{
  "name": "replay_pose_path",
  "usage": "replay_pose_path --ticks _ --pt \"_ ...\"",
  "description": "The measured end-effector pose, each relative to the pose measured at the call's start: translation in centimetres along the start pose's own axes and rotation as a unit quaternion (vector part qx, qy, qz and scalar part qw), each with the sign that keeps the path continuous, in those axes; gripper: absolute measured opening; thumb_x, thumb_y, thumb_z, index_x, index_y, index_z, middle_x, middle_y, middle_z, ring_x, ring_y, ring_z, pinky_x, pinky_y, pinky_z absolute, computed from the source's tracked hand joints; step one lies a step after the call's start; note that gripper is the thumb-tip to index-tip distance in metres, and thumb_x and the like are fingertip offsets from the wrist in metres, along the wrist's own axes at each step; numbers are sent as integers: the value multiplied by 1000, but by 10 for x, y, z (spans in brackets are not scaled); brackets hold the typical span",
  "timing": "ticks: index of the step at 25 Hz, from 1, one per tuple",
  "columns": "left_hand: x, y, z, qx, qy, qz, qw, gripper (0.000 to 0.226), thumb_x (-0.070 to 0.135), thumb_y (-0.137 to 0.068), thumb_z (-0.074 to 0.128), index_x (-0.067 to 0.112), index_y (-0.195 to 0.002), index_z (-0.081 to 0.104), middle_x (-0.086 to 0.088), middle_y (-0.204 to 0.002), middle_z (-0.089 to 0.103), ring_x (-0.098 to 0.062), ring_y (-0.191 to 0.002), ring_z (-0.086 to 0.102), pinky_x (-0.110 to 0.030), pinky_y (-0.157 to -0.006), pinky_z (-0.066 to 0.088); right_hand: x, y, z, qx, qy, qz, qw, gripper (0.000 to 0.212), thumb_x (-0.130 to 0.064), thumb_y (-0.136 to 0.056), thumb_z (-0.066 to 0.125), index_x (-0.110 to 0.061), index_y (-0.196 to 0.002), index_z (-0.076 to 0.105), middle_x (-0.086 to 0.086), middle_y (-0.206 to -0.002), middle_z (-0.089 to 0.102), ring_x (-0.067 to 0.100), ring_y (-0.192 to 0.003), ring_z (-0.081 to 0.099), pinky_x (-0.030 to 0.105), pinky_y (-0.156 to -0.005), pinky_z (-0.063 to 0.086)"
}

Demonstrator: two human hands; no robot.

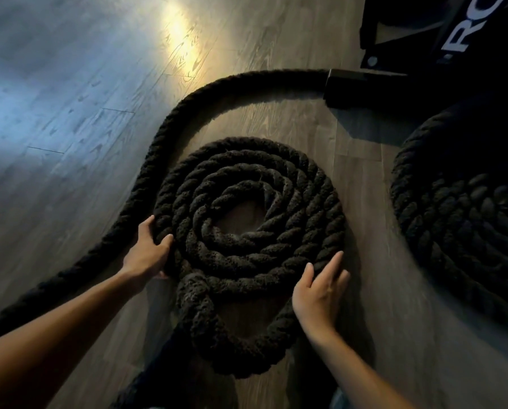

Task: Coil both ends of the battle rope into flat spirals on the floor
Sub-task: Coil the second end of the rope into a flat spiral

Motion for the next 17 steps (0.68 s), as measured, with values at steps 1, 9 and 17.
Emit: replay_pose_path --ticks 1,9,17 --pt "2 -1 -1 -12 11 -4 1000 69 37 -92 67 55 -141 23 -3 -119 62 -26 -75 73 -48 -51 61 -7 -7 -5 18 15 -21 1000 70 -32 -103 46 -8 -159 11 32 -147 32 49 -132 33 52 -107 32" --pt "-16 21 19 -59 75 -74 993 88 44 -79 82 52 -138 17 -11 -118 66 -24 -67 72 -36 -48 56 -69 -153 -17 -71 176 -148 971 65 -39 -105 37 -19 -160 11 17 -155 31 46 -138 30 51 -114 22" --pt "3 -39 -14 39 65 -29 997 56 44 -80 81 8 -116 55 -17 -117 63 -21 -87 65 -33 -49 57 -46 -90 -12 -91 96 -33 991 90 -49 -98 49 -16 -159 -8 26 -162 12 45 -145 21 50 -113 27"
Point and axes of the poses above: each hand's wrist, its own y-axis away from the middle knuckle, its own z-axis out of the palm, x = y × z, the point moved 7 cm from there along -y, towards the middle knuckle
